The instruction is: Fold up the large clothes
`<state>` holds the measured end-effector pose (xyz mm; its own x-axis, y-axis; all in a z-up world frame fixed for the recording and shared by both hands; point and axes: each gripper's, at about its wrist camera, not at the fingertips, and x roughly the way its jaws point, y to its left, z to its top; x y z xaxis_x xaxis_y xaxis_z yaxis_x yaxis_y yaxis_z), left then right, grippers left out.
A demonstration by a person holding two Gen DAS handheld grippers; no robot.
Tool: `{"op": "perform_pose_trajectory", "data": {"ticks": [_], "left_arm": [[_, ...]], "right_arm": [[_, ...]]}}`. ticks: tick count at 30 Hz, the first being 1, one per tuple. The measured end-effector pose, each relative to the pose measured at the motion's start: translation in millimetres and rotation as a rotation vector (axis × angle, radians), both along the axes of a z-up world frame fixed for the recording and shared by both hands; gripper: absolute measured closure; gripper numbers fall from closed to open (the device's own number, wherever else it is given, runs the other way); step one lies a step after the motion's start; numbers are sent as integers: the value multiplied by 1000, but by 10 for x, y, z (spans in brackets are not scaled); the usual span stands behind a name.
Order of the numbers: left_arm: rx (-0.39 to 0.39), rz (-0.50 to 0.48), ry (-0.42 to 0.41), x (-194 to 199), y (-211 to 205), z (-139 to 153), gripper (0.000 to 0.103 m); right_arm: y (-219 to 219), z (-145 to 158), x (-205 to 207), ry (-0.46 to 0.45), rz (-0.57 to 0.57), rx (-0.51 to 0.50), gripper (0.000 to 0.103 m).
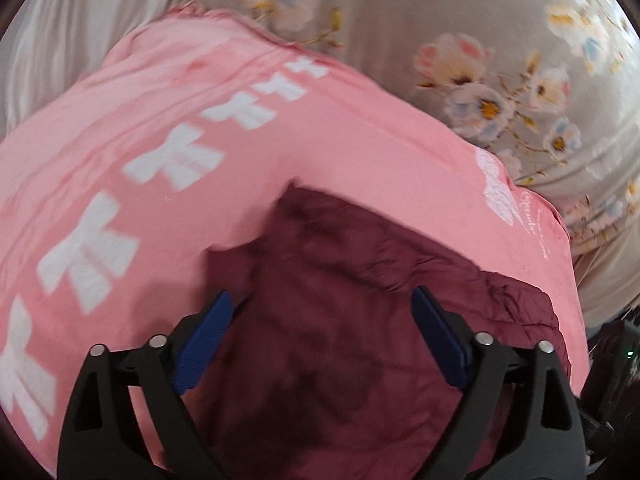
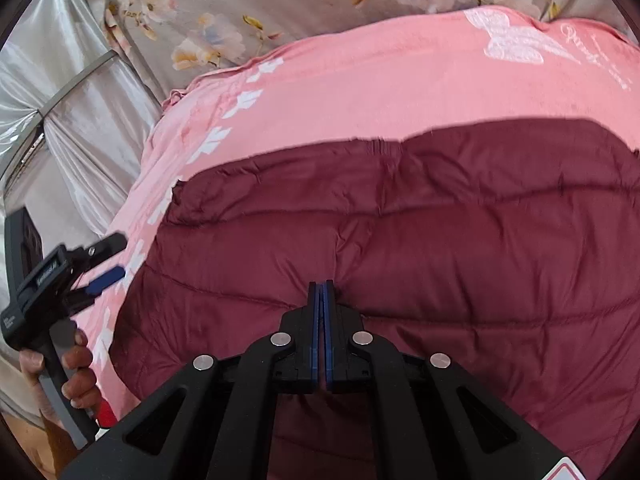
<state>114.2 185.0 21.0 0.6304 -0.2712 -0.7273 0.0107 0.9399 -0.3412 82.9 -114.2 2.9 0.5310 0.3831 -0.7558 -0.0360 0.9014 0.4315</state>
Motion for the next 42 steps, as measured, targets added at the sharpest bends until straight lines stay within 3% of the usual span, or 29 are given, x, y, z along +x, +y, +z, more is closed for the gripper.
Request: {"op": "perform_pose_trajectory", "data": {"ticks": [3,7,10,13,14,16,18,19,20,21,24,30,38,42], "left_arm": [[-62,30,79,-118,307,-277,13],[-185,-11,150,-248,379,-600,13],[-182,-43,118,-315,284,-583,10],[-260,-106,144,-298,152,-605,11],[-234,-102,142,-310,83,-596,14],[-202,-119,138,-331,8,-559,37],[-234,-135,134,-367,-45,-497,70],[-234,-146,119,-400,-74,-422,75],[-226,-153,105,-427,-96,-356,80],[-212,-168,77,-468,-143,-242,83],[-186,-213,10,-586,-293,55,87],[-146,-321,-100,-771,-718,557,88],[-120,-497,-169,-959,-1471,928,89],[-100,-622,-166,-990,-2056,912,89]], "right_arm": [[6,-106,-26,11,-5,7,103],[-2,-215,-52,5,-9,13,103],[-1,-263,-64,-7,-16,21,103],[16,-282,-92,-29,-20,16,103],[20,-283,-104,-38,-20,8,103],[31,-266,-115,-47,-16,-9,103],[5,-212,-146,-36,-28,-8,103],[-20,-172,-186,-32,-38,-2,103],[-46,-114,-255,-39,-43,16,92],[-71,-23,-373,-59,-33,37,92],[-154,123,-724,-87,-10,30,92],[-283,51,-1241,-36,-26,22,95],[-354,-268,-1212,1,-25,122,95],[-431,-417,-1094,12,-25,242,103]]}}
